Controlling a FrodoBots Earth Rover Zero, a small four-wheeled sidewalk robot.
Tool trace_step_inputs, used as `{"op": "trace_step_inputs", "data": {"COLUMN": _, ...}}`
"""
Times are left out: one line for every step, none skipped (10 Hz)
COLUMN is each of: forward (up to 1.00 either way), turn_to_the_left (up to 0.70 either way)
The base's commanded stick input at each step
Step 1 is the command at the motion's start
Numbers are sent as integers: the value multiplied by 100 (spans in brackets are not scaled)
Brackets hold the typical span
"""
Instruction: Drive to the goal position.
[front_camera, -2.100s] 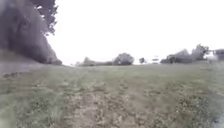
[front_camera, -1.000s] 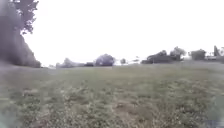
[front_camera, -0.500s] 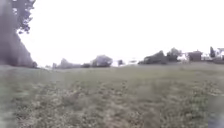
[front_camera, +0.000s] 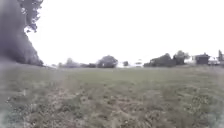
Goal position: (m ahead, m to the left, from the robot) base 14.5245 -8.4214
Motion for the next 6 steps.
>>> {"op": "trace_step_inputs", "data": {"forward": 50, "turn_to_the_left": -1}}
{"op": "trace_step_inputs", "data": {"forward": 50, "turn_to_the_left": -3}}
{"op": "trace_step_inputs", "data": {"forward": 50, "turn_to_the_left": -33}}
{"op": "trace_step_inputs", "data": {"forward": 50, "turn_to_the_left": -43}}
{"op": "trace_step_inputs", "data": {"forward": 50, "turn_to_the_left": -50}}
{"op": "trace_step_inputs", "data": {"forward": 50, "turn_to_the_left": -50}}
